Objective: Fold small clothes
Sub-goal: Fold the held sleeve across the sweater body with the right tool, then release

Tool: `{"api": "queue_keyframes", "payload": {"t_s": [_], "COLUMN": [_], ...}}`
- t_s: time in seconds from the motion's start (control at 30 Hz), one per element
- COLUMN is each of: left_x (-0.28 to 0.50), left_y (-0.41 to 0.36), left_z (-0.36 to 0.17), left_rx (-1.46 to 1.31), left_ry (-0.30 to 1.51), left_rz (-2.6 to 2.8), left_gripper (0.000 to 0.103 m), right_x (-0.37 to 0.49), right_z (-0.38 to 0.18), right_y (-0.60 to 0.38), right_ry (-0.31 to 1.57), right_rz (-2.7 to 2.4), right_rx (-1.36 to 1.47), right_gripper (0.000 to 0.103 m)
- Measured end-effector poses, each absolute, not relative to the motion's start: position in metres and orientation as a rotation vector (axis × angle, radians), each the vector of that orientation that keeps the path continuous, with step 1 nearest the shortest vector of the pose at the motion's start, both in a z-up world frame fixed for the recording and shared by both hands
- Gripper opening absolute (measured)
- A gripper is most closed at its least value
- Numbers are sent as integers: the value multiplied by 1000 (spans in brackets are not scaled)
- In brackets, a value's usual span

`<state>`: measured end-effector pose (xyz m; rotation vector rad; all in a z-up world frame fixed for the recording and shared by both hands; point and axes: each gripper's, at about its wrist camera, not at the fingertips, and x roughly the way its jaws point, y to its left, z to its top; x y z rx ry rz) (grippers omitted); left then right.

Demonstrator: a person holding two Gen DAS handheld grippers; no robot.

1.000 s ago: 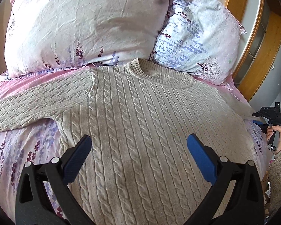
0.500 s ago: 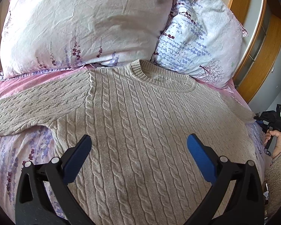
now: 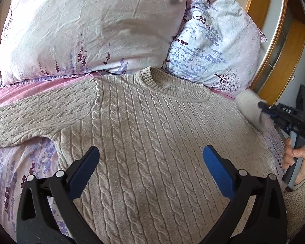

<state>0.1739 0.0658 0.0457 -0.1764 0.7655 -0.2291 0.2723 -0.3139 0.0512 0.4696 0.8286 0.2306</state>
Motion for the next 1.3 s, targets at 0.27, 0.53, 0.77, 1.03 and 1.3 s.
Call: {"api": "queue_keyframes", "payload": {"t_s": [0.27,0.53,0.77,1.03,1.3], "left_x": [167,168,166,164,161], "left_y": [71,82,93,113,127], "left_z": [52,48,50,51,49], "left_rx": [-151,-189,-205,-230,-275], "left_ry": [725,739,730,714,710], "left_rz": [-226,-229,-215,-181,-167], "left_gripper": [101,101,101,101,101], "right_x": [266,249,247,265,296], "right_z": [25,9,-10,55,64], "right_y": [-346,-433,-464,-404,-232], "right_ry": [896,831,834,705,834], "right_rz": [215,-2,-181,-18,404], "right_rx": [729,1078,1117,850,633], "right_gripper": [55,54,26,9,9]}}
